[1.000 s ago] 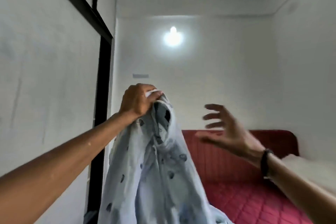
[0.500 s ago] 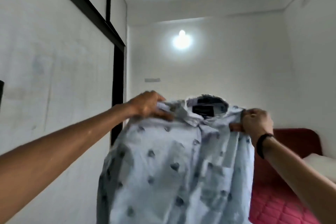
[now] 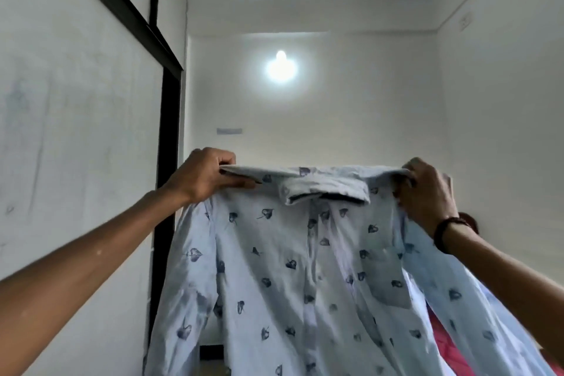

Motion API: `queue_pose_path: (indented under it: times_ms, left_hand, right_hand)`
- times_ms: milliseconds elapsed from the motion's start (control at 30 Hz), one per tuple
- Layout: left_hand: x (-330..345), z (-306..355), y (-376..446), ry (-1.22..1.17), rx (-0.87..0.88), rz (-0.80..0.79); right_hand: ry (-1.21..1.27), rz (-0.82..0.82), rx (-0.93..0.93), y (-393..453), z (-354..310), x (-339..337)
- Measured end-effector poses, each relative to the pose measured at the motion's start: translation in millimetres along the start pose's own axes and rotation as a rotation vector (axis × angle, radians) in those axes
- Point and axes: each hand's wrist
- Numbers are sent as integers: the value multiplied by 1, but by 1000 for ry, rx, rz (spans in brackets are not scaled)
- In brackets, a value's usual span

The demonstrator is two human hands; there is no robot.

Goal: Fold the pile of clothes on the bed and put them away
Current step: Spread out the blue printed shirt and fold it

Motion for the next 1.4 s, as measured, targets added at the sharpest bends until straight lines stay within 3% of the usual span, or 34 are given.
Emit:
queue_pose_path:
  times_ms: [67,133,200,300,400,467,600,733,833,967,1067,1267,1333,1400]
  left_hand:
    - [-10,23,9,-15,60,76]
    - [-23,46,18,11,89,197]
    - [-38,69,25,81,96,353]
    - [-64,95,38,133,54,552]
    - [-79,101,51,175,-101,590]
    - [-77,93,58,184,-218,503]
    - [-20,47,45,200,-390,145]
    - [104,-27,-42,142,-599,-304]
    - [201,-71,-134,93,-756,-510]
    - [308,-101,-245,42,-903,-628]
    - [372,-127,-287,50,-974,-667]
    - [458,-193,-294,211,-889,-660]
    - [473,-188,-285,258,-856,-587]
    - [487,-161,-292,151,-758,-506]
  right_hand:
    - [293,37,363,1,-19,-14]
    - [582,97,479,10,-40,-30]
    - [709,218,368,16,-60,-47]
    - [349,459,5,23,-85,-68]
    - [50,532,-201,25,-104,-71]
    - [-83,492,-225,28,-105,-62]
    - [-269,191,-147,10,-65,-23]
    - [-360,-159,14,-84,25,40]
    - [-403,-349,185,-176,97,85]
    - [-418,-614,456,-291,182,129]
    - [-426,-725,523,-341,231,154]
    - [-369,-694,635,-352,294,225]
    - [-351,-662,638,-353,298,246]
    - [-261,-690,569,-373,286,252]
Point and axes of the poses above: each hand's wrist, its own y-axis towards the middle knuckle, its own x-axis out of the palm, z = x × y
